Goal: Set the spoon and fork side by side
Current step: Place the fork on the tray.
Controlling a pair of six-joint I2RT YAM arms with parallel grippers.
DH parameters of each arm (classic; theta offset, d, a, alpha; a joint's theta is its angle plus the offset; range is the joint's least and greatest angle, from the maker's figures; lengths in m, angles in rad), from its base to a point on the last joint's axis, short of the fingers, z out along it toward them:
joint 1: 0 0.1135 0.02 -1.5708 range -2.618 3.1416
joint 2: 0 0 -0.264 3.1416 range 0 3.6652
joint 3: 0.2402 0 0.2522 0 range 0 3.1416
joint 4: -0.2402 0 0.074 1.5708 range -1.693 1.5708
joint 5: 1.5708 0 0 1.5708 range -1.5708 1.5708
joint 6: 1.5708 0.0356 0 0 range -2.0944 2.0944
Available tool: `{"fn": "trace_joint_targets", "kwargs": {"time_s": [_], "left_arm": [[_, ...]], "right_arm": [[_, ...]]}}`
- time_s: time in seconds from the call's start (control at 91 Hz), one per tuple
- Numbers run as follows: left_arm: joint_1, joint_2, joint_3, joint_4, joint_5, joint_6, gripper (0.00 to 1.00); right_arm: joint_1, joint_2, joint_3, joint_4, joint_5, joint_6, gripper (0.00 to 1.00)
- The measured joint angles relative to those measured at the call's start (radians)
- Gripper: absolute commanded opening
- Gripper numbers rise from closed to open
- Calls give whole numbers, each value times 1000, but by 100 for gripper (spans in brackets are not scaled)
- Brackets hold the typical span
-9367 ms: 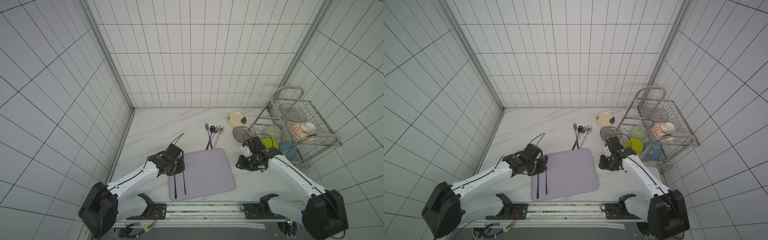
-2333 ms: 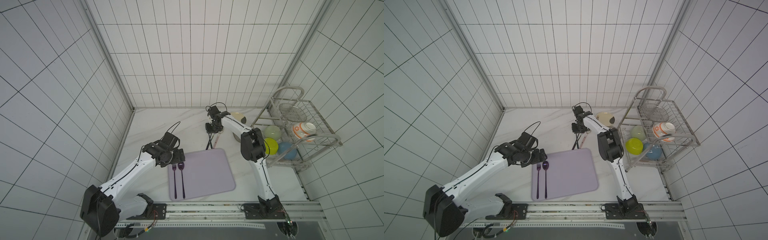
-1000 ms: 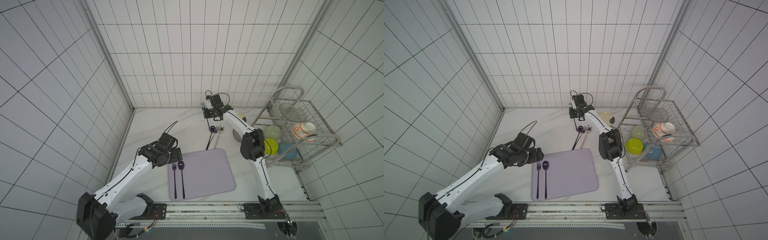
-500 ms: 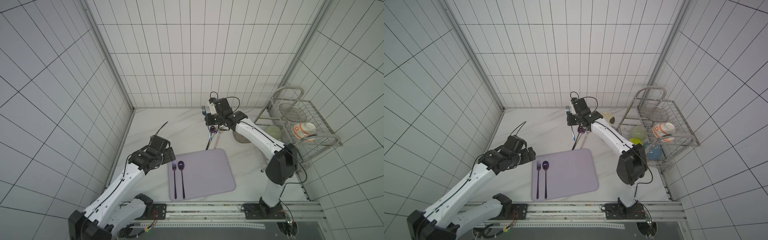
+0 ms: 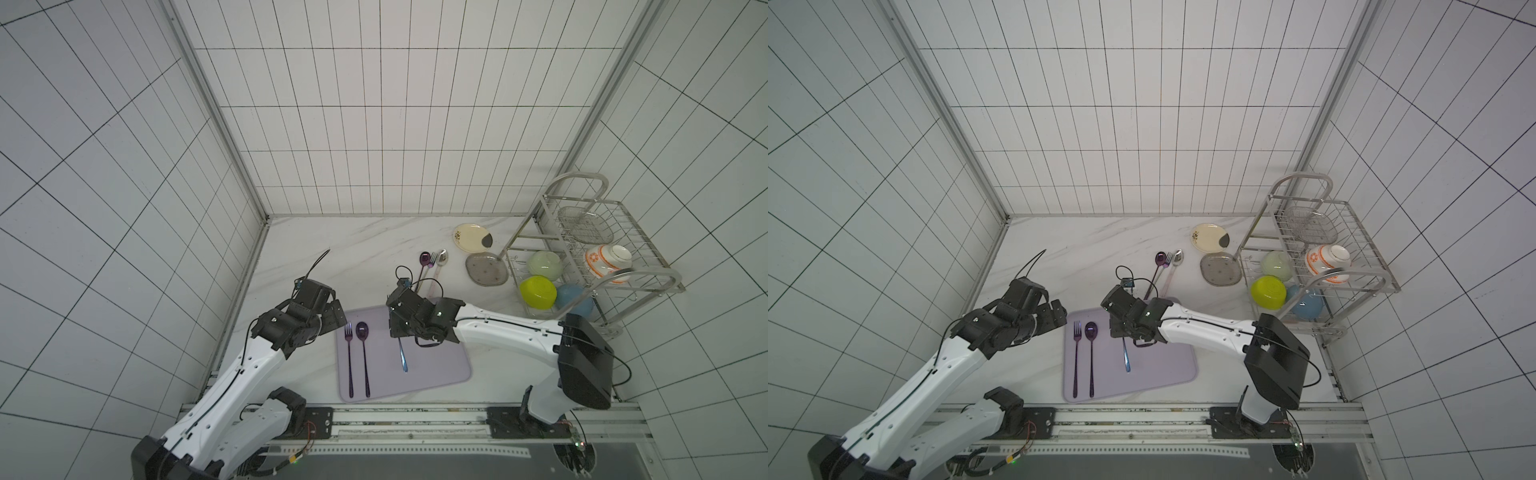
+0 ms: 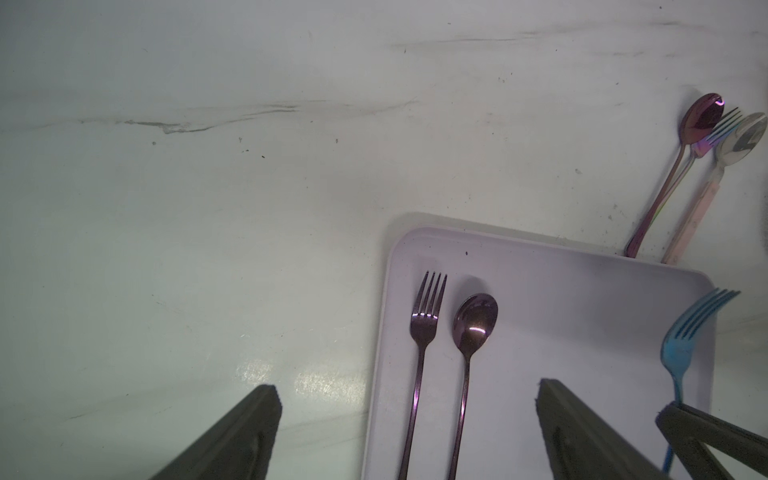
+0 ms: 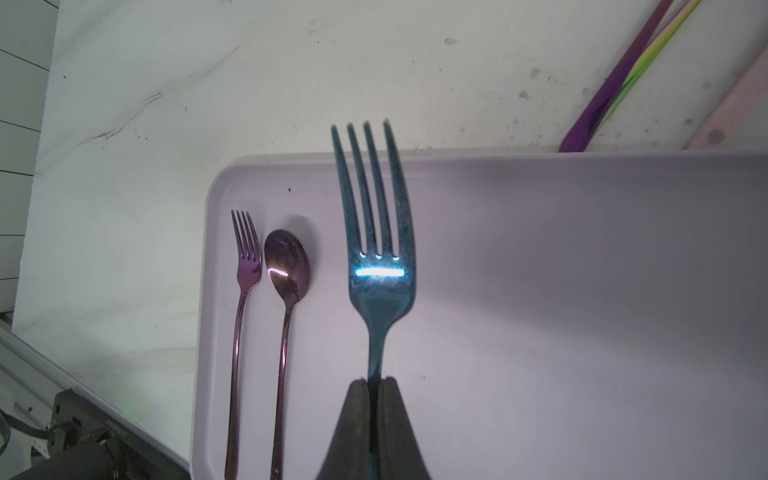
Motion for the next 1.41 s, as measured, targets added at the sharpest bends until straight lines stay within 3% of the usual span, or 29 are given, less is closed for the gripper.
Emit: {"fn": "trace_joint_targets", "kwargs": {"time_s": [0.363,0.89,1.121,1.407], "left_arm": [[0,-7,-1,11,9,3,98],[0,-10,-9,27,13,3,98],[0,-10,-9,30,16,3,98],[0,-11,-9,35,16,3,98]], "right_arm": [[56,133,-15,40,16,123,0],[61,206,-13,47,-21,153,0],[60,216,-13,49,-31,158,17],[53,219,6,32,-35,149,30]]}}
